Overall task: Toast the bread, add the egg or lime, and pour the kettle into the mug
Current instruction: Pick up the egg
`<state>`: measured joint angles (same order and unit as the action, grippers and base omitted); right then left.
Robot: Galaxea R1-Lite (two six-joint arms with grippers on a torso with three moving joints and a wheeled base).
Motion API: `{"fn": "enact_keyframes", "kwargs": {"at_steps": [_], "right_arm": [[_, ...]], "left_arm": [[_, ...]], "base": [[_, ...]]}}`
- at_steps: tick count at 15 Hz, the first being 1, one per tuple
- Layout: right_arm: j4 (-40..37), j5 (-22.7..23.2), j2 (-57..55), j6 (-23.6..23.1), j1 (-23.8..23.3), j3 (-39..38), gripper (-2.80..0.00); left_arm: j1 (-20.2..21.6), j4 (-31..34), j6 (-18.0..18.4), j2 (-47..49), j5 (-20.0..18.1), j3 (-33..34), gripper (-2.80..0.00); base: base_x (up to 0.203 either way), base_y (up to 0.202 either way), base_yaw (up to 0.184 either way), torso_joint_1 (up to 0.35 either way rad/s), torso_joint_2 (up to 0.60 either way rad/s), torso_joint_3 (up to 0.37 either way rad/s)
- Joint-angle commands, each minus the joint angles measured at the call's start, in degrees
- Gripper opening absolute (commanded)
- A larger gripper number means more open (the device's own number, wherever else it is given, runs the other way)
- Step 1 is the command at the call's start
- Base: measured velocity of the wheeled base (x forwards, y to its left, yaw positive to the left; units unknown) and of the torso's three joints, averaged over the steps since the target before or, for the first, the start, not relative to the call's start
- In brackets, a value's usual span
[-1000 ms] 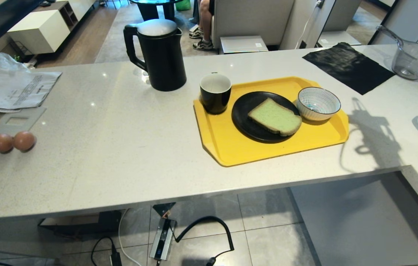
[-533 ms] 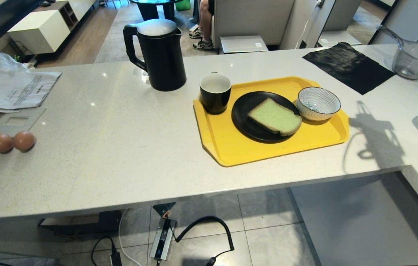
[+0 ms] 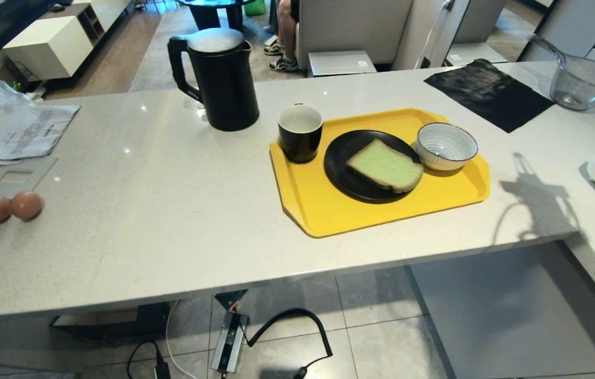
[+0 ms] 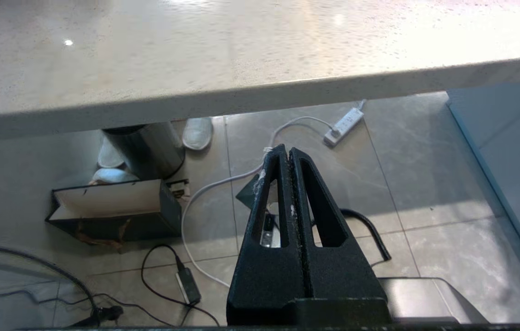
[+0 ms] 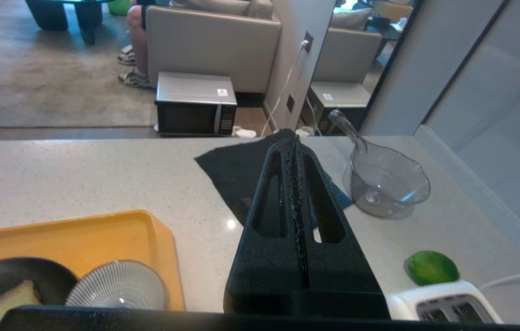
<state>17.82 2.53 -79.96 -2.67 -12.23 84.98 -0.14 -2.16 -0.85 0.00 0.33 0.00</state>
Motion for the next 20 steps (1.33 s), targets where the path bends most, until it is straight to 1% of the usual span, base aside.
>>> {"fn": "enact_keyframes", "kwargs": {"at_steps": [1, 4, 7, 9, 12, 18, 19, 20], "right_arm": [[0.3, 1.4, 0.2, 0.8, -0.6, 0.0, -2.8], [0.4, 1.8, 0.0, 0.8, -0.6, 0.2, -2.8], [0.4, 3.7, -0.2, 0.8, -0.6, 0.4, -2.8], [0.4, 3.9, -0.2, 0.8, -0.6, 0.3, -2.8], [0.5, 4.5, -0.1, 0.7, -0.6, 0.2, -2.8], [0.0, 5.1, 0.4, 0.6, -0.6, -0.4, -2.8], [-0.4, 5.1, 0.3, 0.6, -0.6, -0.4, -2.8], [-2.3, 5.3, 0.3, 0.4, -0.9, -0.3, -2.8]], "left_arm": [[0.0, 0.0, 0.0, 0.0, 0.0, 0.8, -2.8], [0.0, 0.0, 0.0, 0.0, 0.0, 0.8, -2.8], [0.0, 0.0, 0.0, 0.0, 0.0, 0.8, -2.8], [0.0, 0.0, 0.0, 0.0, 0.0, 0.8, -2.8], [0.0, 0.0, 0.0, 0.0, 0.0, 0.8, -2.8], [0.0, 0.0, 0.0, 0.0, 0.0, 0.8, -2.8], [0.0, 0.0, 0.0, 0.0, 0.0, 0.8, -2.8], [0.0, 0.0, 0.0, 0.0, 0.0, 0.8, -2.8]], "base": [[-0.001, 0.005, -0.116, 0.007, 0.01, -0.001], [0.001, 0.008, -0.171, 0.001, 0.0, 0.006], [0.001, 0.008, -0.175, 0.006, 0.0, 0.002], [0.002, 0.008, -0.169, 0.004, 0.0, 0.002], [0.001, 0.003, -0.127, 0.001, 0.0, 0.003], [0.001, 0.0, -0.008, 0.001, 0.0, 0.0], [0.0, 0.0, 0.0, 0.0, 0.0, 0.0], [0.0, 0.0, 0.0, 0.0, 0.0, 0.0]]}}
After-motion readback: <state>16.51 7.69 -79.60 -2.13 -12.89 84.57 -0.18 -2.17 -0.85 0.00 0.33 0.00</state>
